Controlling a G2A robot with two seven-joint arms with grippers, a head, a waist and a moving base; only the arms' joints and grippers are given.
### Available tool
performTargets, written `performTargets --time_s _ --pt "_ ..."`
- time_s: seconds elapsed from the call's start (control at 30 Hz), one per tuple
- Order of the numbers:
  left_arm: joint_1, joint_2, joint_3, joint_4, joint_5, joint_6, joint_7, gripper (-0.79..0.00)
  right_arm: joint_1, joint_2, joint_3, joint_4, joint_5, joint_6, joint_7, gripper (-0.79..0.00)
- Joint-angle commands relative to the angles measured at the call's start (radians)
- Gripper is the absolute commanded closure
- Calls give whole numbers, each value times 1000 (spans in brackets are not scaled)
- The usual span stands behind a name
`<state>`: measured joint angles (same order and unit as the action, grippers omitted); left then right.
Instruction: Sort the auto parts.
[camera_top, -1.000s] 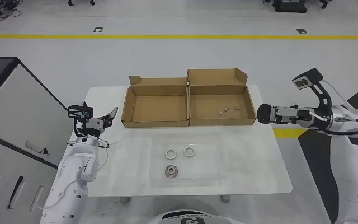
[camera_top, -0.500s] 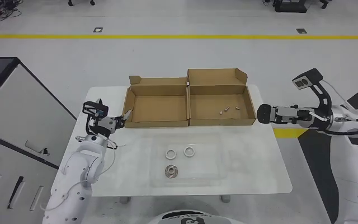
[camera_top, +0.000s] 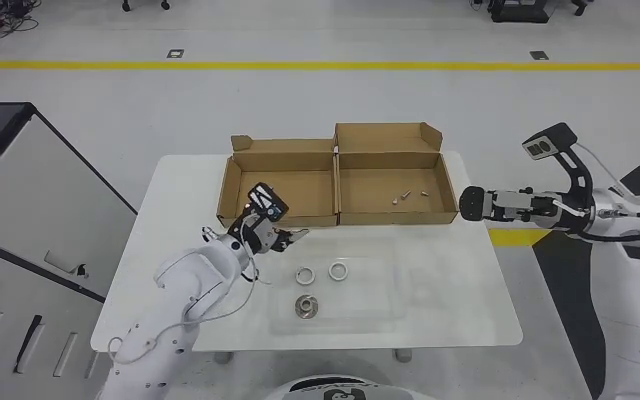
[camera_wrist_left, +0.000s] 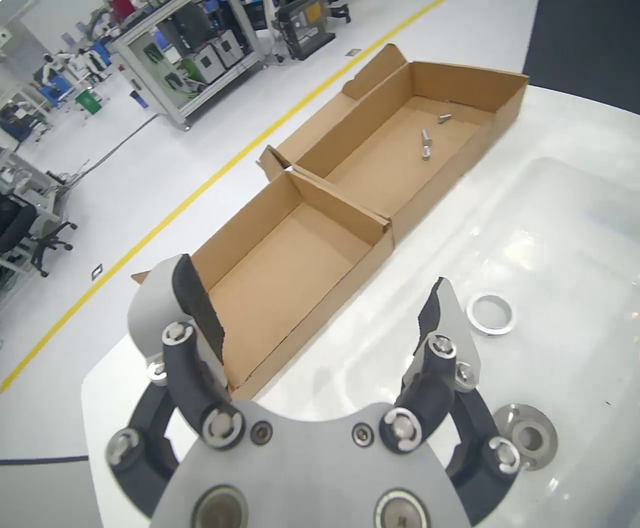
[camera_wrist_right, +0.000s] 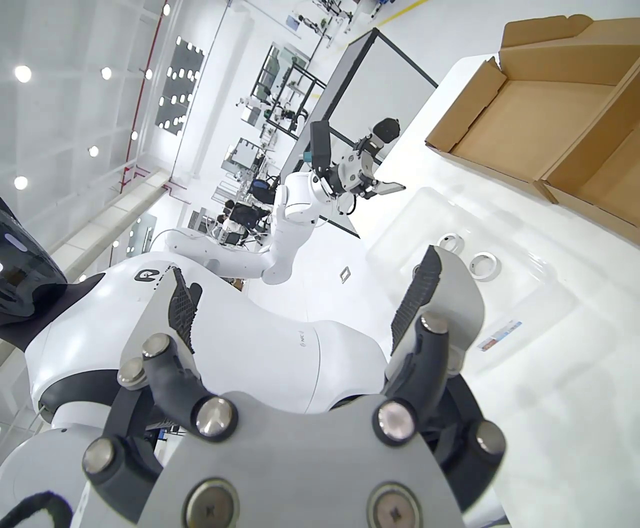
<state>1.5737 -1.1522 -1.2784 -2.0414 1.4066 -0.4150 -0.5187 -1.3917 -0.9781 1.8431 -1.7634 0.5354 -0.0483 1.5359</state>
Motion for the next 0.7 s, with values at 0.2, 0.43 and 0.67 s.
performTargets --time_s 0.2,0.43,0.67 --pt "-21 2 46 -50 -136 -102 -146 -785 0 0 0 0 0 0 0 -785" --pt "-79 -5 152 -48 -186 -98 -286 -785 0 0 0 0 0 0 0 -785" --pt "-165 -21 274 -10 -193 -46 -432 -785 0 0 0 0 0 0 0 -785"
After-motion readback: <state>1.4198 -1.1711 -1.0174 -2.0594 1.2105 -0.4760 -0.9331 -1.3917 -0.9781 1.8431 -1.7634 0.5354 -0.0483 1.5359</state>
